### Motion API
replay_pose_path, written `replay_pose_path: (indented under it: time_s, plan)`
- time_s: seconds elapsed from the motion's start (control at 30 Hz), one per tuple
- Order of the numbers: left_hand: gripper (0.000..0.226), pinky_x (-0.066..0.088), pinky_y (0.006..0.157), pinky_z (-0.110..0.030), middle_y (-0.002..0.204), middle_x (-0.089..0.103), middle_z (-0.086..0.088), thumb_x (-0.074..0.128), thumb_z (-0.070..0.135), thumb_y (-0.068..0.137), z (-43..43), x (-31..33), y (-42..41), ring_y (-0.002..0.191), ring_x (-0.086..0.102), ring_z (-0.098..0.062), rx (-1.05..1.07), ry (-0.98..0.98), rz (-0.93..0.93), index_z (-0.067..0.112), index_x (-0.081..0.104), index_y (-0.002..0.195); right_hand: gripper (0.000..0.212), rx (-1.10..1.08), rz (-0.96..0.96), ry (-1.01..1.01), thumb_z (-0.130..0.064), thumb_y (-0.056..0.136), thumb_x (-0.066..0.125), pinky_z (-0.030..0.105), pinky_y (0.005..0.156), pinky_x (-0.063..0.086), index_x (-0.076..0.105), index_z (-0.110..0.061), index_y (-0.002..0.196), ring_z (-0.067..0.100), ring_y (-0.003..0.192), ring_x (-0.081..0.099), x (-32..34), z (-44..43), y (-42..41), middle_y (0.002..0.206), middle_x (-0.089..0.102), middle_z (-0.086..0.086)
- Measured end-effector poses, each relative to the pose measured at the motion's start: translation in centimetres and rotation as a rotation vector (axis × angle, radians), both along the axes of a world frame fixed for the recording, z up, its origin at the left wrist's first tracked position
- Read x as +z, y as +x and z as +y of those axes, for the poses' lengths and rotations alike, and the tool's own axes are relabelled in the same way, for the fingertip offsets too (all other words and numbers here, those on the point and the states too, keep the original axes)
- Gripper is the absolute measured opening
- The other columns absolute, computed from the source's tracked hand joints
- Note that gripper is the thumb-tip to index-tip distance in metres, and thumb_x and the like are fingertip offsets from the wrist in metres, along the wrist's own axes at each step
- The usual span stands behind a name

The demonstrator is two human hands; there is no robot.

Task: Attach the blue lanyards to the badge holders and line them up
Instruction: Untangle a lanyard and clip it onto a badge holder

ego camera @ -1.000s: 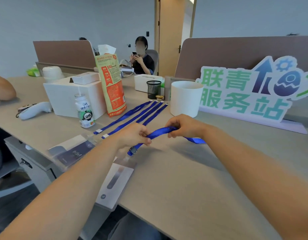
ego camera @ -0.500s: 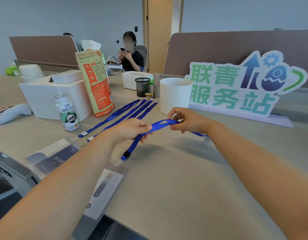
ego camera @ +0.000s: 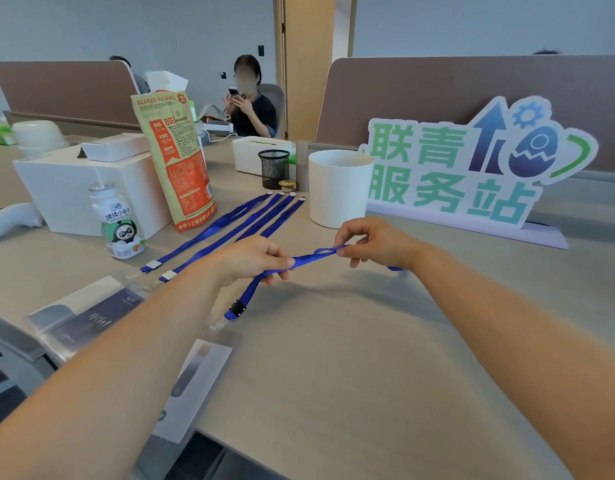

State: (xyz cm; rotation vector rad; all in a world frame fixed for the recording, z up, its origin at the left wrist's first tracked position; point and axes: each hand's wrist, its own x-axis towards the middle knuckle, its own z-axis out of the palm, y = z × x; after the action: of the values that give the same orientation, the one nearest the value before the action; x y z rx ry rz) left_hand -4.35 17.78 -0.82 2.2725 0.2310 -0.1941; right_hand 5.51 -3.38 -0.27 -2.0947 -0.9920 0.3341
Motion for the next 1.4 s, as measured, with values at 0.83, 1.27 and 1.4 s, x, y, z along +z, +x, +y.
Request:
replay_pose_path:
  time_s: [0.83, 1.27, 1.4]
  plan:
    - [0.020, 0.041, 0.088, -0.029, 0.103, 0.065, 0.004, 0.056, 0.036, 0.088, -0.5, 0.0, 1.5, 0.096, 0.059, -0.013, -0.048, 0.038, 0.051, 0.020, 0.064, 0.095, 0.017, -0.103, -0.033, -0.158, -0.016, 0.093, 0.054, 0.006, 0.062, 0.041, 0.069, -0.009, 0.088, -0.010, 0.058, 0.059, -0.2, -2.5, 0.5, 0.073, 0.066, -0.009]
    - [0.043, 0.043, 0.089, -0.029, 0.091, 0.068, 0.000, 0.023, 0.042, 0.100, -6.6, 0.9, 4.9, 0.093, 0.059, -0.016, -0.256, 0.003, 0.021, 0.021, 0.060, 0.108, 0.015, -0.052, -0.005, -0.197, -0.011, 0.090, 0.057, 0.008, 0.069, 0.041, 0.070, -0.016, 0.093, -0.004, 0.067, 0.055, 1.2, -3.7, 1.5, 0.072, 0.061, -0.009]
    - [0.026, 0.045, 0.081, -0.026, 0.073, 0.066, 0.004, 0.039, 0.038, 0.097, -6.9, 0.4, 5.8, 0.073, 0.058, -0.012, -0.307, 0.061, -0.051, 0.025, 0.060, 0.086, 0.011, -0.078, 0.025, -0.234, -0.017, 0.089, 0.059, 0.012, 0.068, 0.040, 0.069, -0.016, 0.084, -0.003, 0.061, 0.056, 1.2, -4.6, 2.1, 0.072, 0.062, -0.004]
